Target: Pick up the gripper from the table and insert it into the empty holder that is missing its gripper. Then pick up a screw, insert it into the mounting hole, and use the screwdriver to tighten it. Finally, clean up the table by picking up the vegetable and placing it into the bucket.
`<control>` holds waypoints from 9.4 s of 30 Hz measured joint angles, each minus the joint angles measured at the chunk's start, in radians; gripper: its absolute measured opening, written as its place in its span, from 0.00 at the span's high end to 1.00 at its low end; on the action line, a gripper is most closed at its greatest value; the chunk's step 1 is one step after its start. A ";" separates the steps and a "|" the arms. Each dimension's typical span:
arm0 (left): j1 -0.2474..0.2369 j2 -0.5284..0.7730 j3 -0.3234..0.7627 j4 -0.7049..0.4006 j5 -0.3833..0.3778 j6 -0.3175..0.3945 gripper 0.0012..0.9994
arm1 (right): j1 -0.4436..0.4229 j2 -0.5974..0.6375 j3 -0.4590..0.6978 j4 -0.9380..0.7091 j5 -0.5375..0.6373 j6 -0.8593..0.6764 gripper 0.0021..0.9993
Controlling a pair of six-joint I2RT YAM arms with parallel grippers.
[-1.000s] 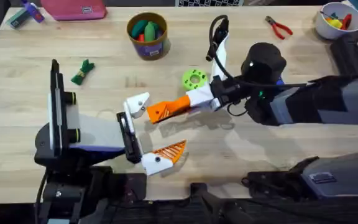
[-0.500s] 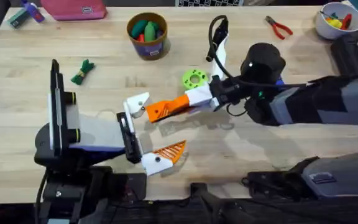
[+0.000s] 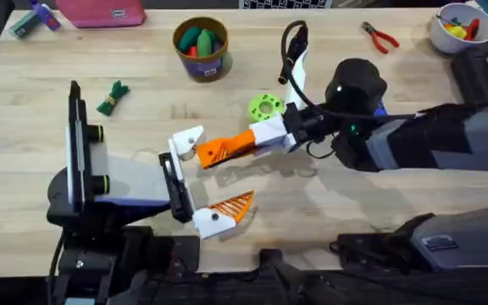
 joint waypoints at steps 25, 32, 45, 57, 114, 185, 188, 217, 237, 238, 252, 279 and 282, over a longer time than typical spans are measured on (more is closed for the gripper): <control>0.000 0.000 0.000 0.002 -0.008 0.000 0.01 | 0.000 0.000 0.006 0.022 0.018 -0.027 0.99; 0.000 0.000 0.000 0.002 -0.010 0.001 0.01 | 0.005 0.000 0.009 0.009 0.048 -0.027 0.99; 0.000 0.000 0.000 0.005 -0.031 0.001 0.01 | 0.038 0.000 0.021 0.002 0.127 -0.020 0.99; 0.001 0.000 0.000 0.007 -0.041 0.011 0.01 | 0.062 0.000 0.092 -0.116 0.156 0.002 0.99; 0.002 0.000 0.000 0.006 -0.033 0.015 0.01 | 0.085 0.018 0.109 -0.114 0.148 0.007 0.99; -0.001 0.000 0.001 0.007 -0.045 0.026 0.01 | 0.085 0.029 0.132 -0.123 0.163 -0.015 0.99; -0.001 0.000 0.001 0.007 -0.045 0.026 0.01 | 0.085 0.029 0.132 -0.123 0.163 -0.015 0.99; -0.003 0.000 0.001 0.003 -0.022 0.018 0.01 | 0.090 0.028 0.132 -0.109 0.215 -0.008 0.06; -0.003 0.000 0.001 0.003 -0.021 0.018 0.01 | -0.167 -0.470 0.170 -0.993 0.266 -0.393 0.05; -0.003 0.000 0.001 0.003 -0.021 0.018 0.01 | -0.187 -0.490 0.189 -1.067 0.267 -0.428 0.05; -0.003 0.000 0.001 0.003 -0.021 0.017 0.01 | -0.242 -0.433 0.734 -2.024 0.607 -0.990 0.05; -0.003 0.000 0.001 0.003 -0.021 0.017 0.01 | -0.012 0.186 1.087 -2.179 1.349 -1.000 0.29; -0.003 0.000 0.001 0.003 -0.021 0.017 0.01 | 0.013 0.205 1.087 -2.147 1.383 -0.984 0.31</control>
